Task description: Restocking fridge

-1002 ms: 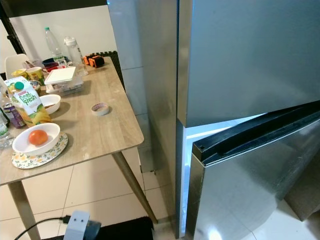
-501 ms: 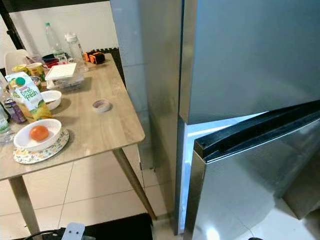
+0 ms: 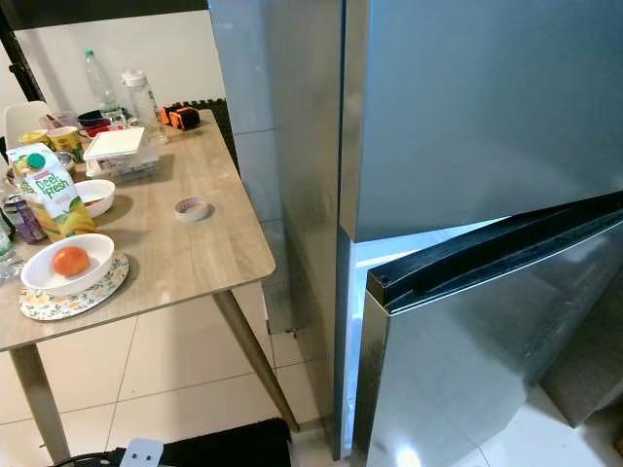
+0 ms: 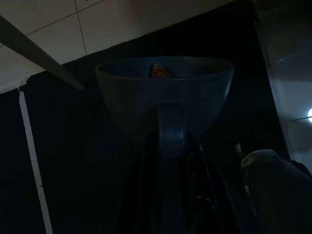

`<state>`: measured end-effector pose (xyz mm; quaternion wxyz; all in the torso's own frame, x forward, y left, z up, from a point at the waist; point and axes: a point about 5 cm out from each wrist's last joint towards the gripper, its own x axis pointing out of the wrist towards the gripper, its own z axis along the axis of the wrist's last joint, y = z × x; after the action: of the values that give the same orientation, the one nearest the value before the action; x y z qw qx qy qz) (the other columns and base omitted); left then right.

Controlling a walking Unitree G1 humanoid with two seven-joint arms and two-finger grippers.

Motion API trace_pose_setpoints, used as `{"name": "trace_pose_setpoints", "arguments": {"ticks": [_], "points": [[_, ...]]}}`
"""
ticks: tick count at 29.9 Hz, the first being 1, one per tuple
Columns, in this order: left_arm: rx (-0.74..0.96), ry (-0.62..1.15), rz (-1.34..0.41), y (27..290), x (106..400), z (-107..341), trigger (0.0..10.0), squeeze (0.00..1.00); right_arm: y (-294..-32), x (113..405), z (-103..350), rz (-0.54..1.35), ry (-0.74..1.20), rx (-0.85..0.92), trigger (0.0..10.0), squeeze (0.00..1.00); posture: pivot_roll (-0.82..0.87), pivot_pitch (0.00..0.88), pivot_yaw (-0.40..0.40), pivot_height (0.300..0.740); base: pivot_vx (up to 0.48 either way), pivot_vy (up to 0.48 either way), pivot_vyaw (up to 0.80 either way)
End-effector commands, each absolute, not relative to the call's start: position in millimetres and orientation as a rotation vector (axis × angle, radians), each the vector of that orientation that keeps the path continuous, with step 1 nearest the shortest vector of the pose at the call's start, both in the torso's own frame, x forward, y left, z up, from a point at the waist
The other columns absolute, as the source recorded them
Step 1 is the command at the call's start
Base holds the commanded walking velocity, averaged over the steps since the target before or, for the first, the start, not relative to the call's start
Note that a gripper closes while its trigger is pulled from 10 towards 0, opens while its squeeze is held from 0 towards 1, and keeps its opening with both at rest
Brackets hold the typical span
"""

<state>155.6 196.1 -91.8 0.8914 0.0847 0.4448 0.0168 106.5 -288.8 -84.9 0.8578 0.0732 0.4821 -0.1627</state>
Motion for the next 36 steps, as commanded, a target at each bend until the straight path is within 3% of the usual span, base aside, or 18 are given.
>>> {"name": "trace_pose_setpoints", "arguments": {"ticks": [1,36], "points": [[0.198,0.924,0.050,203.6,156.2,-90.5,10.0,0.00,-284.3,104.8,-87.3,-0.323,1.035,0.144,10.0,0.00,-0.21,0.000,0.048,0.740,-0.345,0.000,0.00],[0.196,0.903,0.044,201.6,162.3,-88.1,10.0,0.00,-282.1,100.9,-89.3,-0.312,1.057,0.128,10.0,0.00,-0.21,0.000,0.054,0.740,-0.433,0.000,0.00]]}}
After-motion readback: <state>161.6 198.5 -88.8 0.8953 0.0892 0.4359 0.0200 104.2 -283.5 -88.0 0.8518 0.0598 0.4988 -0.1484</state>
